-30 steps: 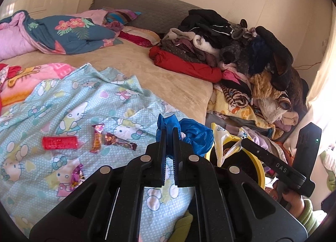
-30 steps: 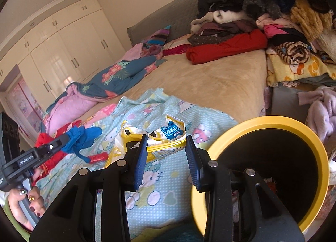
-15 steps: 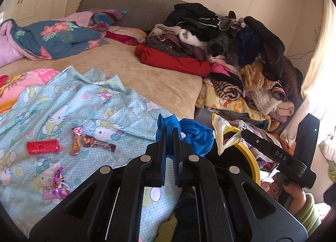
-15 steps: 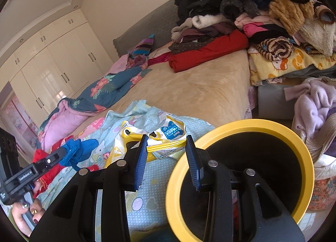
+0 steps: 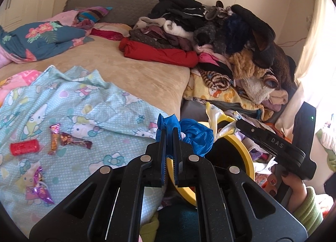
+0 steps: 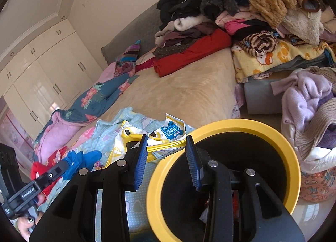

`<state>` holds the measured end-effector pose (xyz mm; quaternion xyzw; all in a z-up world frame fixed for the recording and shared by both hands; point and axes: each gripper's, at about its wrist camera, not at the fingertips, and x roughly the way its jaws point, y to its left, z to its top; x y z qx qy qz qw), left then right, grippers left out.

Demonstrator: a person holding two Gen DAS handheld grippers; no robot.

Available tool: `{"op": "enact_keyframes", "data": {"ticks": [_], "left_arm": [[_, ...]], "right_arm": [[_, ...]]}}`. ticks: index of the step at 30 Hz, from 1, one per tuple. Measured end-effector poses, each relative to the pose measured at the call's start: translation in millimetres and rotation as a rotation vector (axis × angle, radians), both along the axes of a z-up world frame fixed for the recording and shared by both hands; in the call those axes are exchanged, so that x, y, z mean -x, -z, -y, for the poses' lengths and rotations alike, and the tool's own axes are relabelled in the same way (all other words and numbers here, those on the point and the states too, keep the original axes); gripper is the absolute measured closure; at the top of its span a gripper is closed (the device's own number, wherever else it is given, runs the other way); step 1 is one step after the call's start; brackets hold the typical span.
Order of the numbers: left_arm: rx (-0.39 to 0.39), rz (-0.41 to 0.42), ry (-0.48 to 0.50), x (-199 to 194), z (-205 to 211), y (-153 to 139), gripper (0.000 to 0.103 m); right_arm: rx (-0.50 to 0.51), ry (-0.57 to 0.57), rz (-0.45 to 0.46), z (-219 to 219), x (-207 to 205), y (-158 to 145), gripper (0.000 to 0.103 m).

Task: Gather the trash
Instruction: 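Carry the blue glove with the left tool while the right tool carries the yellow bag over the bin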

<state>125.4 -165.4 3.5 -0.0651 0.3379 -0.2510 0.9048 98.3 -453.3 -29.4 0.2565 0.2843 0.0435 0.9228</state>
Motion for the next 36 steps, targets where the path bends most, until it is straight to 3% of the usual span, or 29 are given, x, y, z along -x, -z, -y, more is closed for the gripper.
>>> {"op": "enact_keyframes", "data": {"ticks": [10,23,36], "left_arm": [[-0.012,-0.007,0.073,3.2,30.3,11.3,0.101],[-0.033,-0.036,0.149,5.7,57.4,29.7,0.101],[-0.069,-0.085,0.217,3.1,81.6,58.4,0.101]], "right_arm": [[0.025,0.080,-0.023,26.0,3.8,7.2,0.069],[0.154,0.151,-0.063,38.1,2.9,17.3,0.069],[0.149,0.166,-0.113,52.1,-3.2,38.1,0.069]]}}
